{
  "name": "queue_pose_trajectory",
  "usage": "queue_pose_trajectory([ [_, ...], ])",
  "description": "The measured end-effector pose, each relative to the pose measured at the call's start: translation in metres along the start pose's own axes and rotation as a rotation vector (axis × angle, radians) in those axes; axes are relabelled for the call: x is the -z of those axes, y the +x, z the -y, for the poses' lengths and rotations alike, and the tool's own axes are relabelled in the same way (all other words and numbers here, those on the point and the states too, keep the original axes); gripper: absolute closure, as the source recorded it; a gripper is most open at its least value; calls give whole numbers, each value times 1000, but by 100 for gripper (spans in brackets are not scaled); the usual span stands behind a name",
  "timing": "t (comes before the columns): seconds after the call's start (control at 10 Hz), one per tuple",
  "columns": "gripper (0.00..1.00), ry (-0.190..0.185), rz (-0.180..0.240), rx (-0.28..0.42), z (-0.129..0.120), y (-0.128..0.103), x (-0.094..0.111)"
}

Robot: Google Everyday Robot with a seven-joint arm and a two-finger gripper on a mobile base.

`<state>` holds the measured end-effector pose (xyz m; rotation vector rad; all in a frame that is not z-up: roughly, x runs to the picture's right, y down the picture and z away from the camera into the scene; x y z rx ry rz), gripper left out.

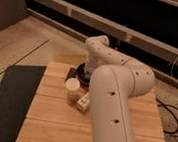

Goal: Place the white sponge in the ceramic bowl

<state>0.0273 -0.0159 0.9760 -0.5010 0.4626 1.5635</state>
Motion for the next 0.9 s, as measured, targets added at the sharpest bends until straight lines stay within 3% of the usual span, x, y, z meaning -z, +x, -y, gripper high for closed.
queue_pose_trajectory([
  [0.2,61,0,0,0,0,0,0],
  [0.3,58,0,0,0,0,0,0],
  [0.7,22,0,0,0,0,0,0],
  [0.9,20,0,0,0,0,0,0],
])
